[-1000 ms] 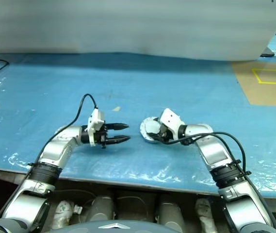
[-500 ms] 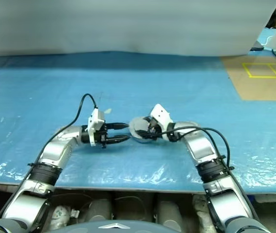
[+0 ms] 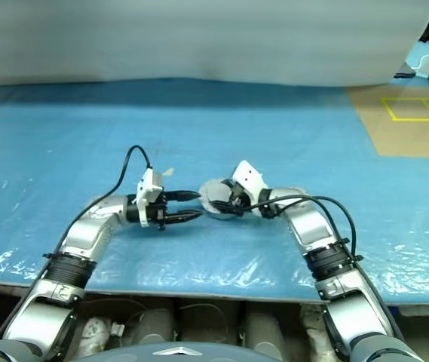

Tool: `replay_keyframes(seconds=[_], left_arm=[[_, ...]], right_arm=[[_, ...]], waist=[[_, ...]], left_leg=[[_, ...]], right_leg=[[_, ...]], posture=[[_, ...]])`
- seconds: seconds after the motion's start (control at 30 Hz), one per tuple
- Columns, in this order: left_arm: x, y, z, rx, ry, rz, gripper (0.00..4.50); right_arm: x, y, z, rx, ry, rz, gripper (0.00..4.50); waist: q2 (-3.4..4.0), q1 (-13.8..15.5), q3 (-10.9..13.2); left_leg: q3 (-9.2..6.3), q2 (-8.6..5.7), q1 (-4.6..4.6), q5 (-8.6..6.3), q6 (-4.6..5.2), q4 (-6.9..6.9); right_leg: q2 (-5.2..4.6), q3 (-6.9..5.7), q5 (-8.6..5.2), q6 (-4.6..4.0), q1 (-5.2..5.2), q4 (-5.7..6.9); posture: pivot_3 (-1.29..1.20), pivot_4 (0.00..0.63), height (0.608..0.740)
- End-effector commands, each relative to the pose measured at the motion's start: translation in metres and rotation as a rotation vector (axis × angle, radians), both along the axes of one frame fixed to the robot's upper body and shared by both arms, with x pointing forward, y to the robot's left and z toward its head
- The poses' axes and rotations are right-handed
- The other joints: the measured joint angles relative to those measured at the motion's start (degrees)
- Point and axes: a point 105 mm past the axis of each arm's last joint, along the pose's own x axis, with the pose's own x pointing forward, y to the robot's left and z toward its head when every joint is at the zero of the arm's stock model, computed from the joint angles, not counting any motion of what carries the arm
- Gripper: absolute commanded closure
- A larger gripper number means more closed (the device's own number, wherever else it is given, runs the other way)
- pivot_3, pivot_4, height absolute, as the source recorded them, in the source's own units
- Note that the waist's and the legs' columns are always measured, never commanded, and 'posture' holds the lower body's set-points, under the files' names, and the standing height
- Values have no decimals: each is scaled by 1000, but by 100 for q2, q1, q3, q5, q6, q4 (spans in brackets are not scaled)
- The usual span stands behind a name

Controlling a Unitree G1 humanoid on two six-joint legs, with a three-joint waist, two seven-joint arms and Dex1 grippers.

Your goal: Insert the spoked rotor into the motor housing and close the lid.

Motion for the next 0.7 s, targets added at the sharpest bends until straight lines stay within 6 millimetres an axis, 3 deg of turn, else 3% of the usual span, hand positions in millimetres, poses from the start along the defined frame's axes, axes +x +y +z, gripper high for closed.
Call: replay_keyframes(seconds=[0.03,0.13,0.37,0.7], left_arm=[[-1,-2,8,-15,-30,-17,1909],[-1,-3,9,-15,-29,-21,1909],[-1,-5,8,-13,-26,-26,1909],[-3,-4,6,-13,-17,-26,1909]], right_arm=[[-4,-10,-1,23,102,-16,1522],[-5,-8,15,46,90,12,1522],[-5,-9,28,108,149,9,1522],[-7,-30,8,-80,72,30,1522]], waist=[[5,44,4],[15,80,10],[19,89,12],[20,147,14]], left_leg=[[0,0,-1,0,0,0],[0,0,-14,0,0,-1],[0,-1,-24,1,0,-1],[0,-1,-28,1,-1,1]], right_leg=[[0,0,0,0,-3,0],[2,-1,1,-1,-16,2],[4,-2,1,-1,-26,2],[4,-2,1,-1,-26,1]], posture=[[0,150,740],[0,150,740],[0,150,740],[0,150,740]])
